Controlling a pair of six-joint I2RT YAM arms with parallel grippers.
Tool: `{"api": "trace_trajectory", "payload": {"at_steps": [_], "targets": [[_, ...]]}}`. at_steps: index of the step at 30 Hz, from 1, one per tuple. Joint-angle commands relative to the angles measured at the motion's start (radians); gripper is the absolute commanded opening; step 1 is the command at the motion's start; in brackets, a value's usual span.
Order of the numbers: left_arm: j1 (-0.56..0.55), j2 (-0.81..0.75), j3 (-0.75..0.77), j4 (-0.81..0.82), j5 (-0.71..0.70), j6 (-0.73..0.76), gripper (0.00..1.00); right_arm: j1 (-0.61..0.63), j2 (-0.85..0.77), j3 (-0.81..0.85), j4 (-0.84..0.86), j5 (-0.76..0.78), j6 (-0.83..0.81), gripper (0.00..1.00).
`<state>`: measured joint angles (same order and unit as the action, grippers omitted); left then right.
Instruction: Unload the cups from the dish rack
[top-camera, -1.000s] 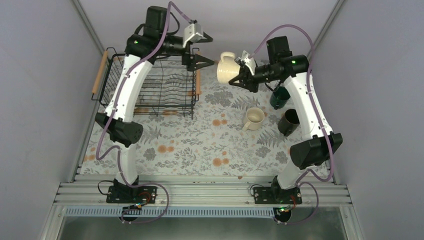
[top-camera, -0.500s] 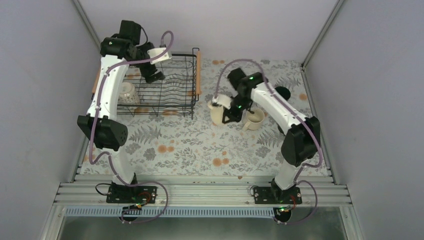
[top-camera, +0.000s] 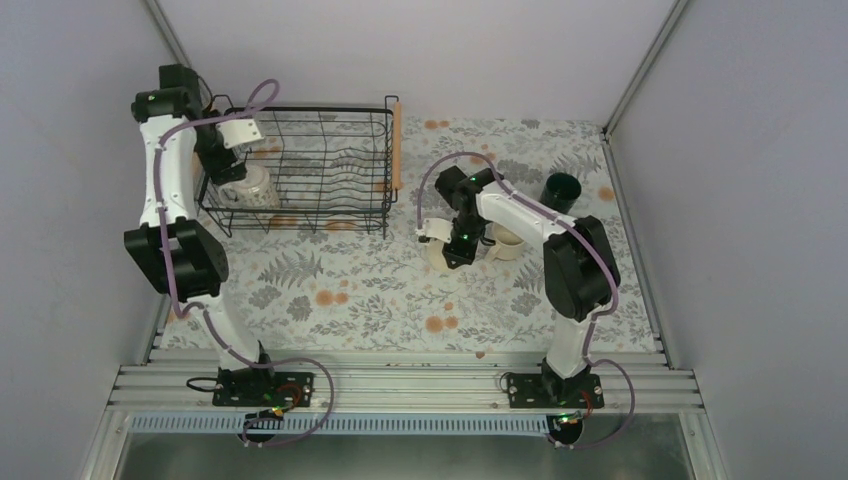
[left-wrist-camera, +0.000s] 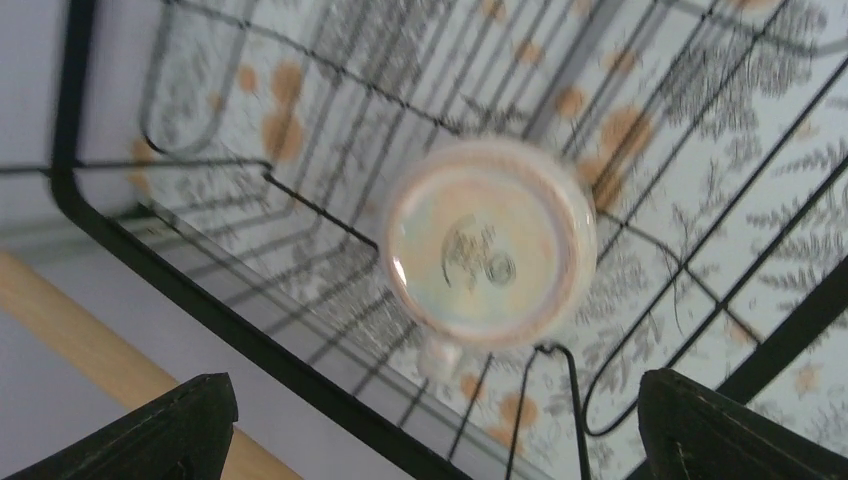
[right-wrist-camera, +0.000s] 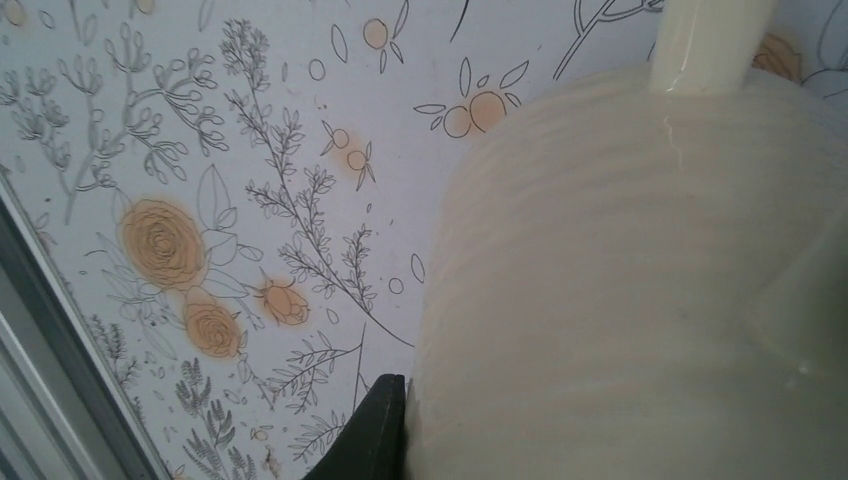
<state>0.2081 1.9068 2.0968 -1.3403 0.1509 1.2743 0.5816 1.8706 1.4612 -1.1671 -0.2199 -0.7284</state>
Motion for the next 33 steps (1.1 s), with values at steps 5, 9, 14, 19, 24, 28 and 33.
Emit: {"api": "trace_trajectory", "payload": {"at_steps": [5, 9, 14, 19, 24, 28, 33], "targets": [[0.075, -0.046, -0.192, 0.101, -0.059, 0.131, 1.0, 0.021, 0.025, -0.026, 0.094, 0.038, 0.006, 0.04], [0.09, -0.062, -0.263, 0.195, -0.099, 0.157, 1.0, 0.026, 0.03, -0.026, 0.109, 0.046, -0.003, 0.08], [0.091, -0.057, -0.286, 0.314, -0.115, 0.148, 1.0, 0.027, 0.039, -0.03, 0.116, 0.047, -0.019, 0.27], [0.092, -0.006, -0.195, 0.289, -0.082, 0.131, 1.0, 0.027, 0.025, -0.041, 0.125, 0.041, -0.027, 0.46], [0.093, 0.109, -0.071, 0.106, -0.085, 0.131, 1.0, 0.027, 0.0, -0.054, 0.12, 0.033, -0.033, 0.59], [0.094, 0.164, -0.017, 0.024, -0.074, 0.143, 1.0, 0.027, -0.036, -0.057, 0.111, 0.024, -0.032, 0.67], [0.091, 0.184, 0.011, -0.014, -0.053, 0.16, 0.97, 0.029, -0.099, -0.051, 0.092, 0.019, -0.022, 0.73]]}}
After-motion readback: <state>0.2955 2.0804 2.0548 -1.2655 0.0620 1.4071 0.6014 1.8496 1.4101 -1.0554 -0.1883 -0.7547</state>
